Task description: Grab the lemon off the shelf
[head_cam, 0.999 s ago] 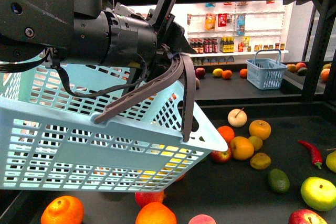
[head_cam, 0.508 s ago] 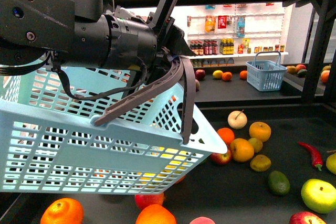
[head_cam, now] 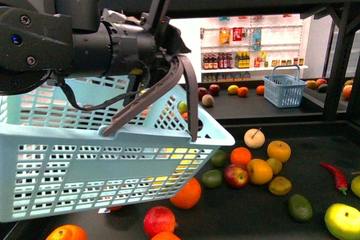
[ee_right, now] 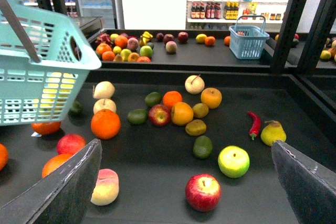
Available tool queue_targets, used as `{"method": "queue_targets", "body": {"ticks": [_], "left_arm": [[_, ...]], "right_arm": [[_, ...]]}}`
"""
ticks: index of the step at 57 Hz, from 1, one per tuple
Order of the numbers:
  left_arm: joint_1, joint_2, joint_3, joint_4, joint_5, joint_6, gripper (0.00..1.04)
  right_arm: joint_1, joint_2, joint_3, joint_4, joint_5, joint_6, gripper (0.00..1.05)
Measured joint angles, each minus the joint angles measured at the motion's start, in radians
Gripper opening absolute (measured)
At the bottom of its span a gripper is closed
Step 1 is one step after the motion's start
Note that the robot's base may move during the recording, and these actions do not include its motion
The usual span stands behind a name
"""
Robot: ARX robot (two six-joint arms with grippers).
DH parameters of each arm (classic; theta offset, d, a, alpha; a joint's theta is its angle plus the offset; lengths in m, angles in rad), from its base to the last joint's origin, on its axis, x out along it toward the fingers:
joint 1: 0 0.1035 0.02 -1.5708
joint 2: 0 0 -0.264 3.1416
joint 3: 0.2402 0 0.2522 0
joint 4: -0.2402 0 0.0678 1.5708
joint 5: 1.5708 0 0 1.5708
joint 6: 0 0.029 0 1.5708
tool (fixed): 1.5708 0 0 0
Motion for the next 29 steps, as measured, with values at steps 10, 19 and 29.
{"method": "queue_targets", "body": {"ticks": [10,19,29], "left_arm": [[0.144,0.0,-0.039,0.195,-0.184,-0.18,0.1],[0.276,0.0,-0.045,0.307,-0.271,-0.285,0.1],[0.392,0.035,-0.043,0.427,-0.304,-0.37,0.09]], "right_arm": [[0.0,0.0,0.0,0.0,0.0,0.0,0.97],[0.0,0.0,0.0,0.0,0.0,0.0,0.97],[0.0,0.0,0.0,0.0,0.0,0.0,0.97]]}}
